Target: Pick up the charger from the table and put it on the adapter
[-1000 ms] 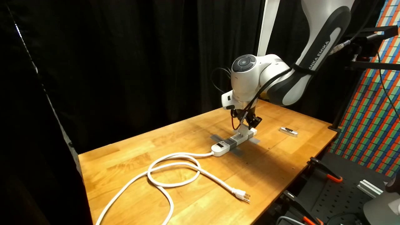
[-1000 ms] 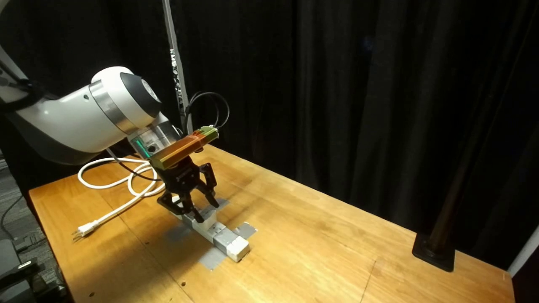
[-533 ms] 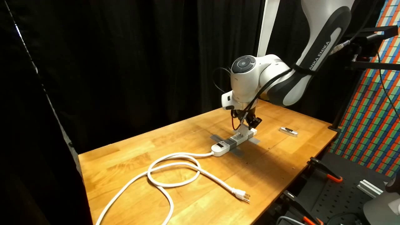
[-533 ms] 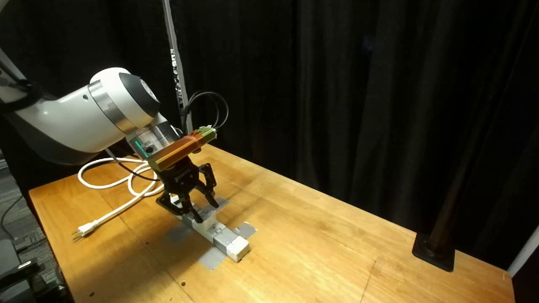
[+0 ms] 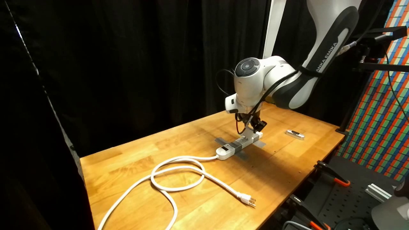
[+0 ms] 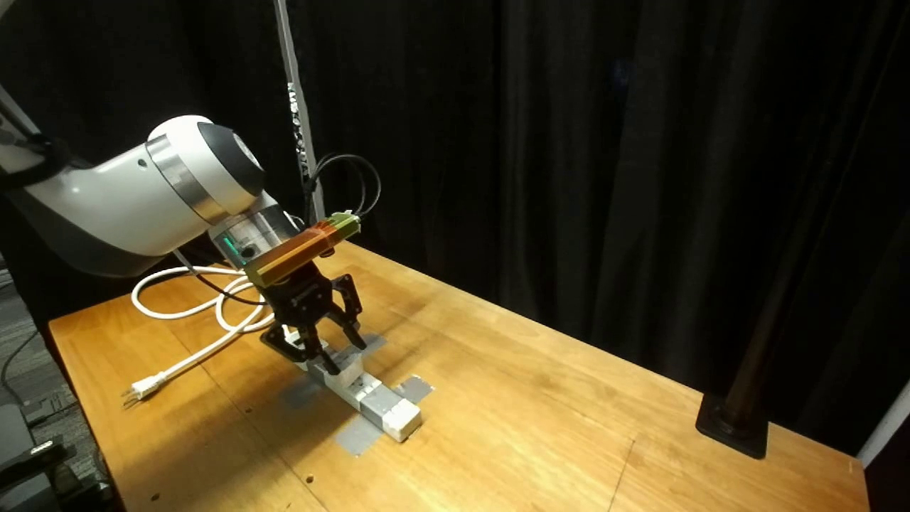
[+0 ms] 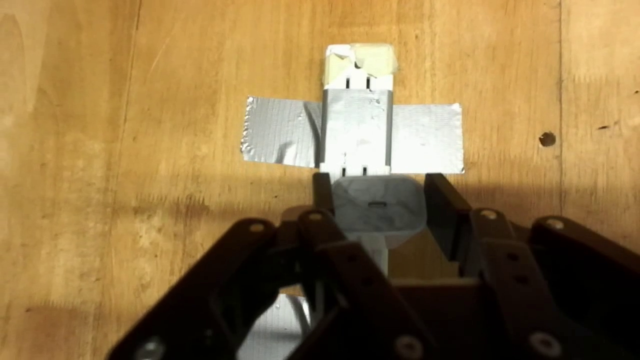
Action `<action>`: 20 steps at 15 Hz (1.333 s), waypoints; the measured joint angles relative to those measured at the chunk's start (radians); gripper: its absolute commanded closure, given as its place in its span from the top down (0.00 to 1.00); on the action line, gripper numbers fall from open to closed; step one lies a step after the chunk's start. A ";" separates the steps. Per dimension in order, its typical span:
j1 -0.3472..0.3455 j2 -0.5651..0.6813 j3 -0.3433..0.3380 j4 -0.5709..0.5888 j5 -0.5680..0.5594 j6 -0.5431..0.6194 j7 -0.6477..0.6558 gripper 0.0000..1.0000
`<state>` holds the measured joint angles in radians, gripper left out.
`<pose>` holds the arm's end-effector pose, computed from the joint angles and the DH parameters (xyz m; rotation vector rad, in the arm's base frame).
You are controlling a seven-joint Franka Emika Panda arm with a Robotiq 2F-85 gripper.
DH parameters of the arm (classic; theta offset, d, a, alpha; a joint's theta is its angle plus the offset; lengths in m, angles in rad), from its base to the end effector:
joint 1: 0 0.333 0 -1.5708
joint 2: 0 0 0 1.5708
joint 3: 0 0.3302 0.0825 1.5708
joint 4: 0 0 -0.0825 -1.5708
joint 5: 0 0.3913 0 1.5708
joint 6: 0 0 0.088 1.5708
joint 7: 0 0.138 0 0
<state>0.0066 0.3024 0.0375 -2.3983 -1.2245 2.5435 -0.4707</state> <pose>0.4867 0.0179 0.1564 1.7973 1.8685 -0.3239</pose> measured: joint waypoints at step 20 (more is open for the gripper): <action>0.032 0.018 0.031 0.066 -0.003 -0.169 0.034 0.23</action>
<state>0.0389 0.3206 0.0681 -2.3323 -1.2272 2.3750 -0.4366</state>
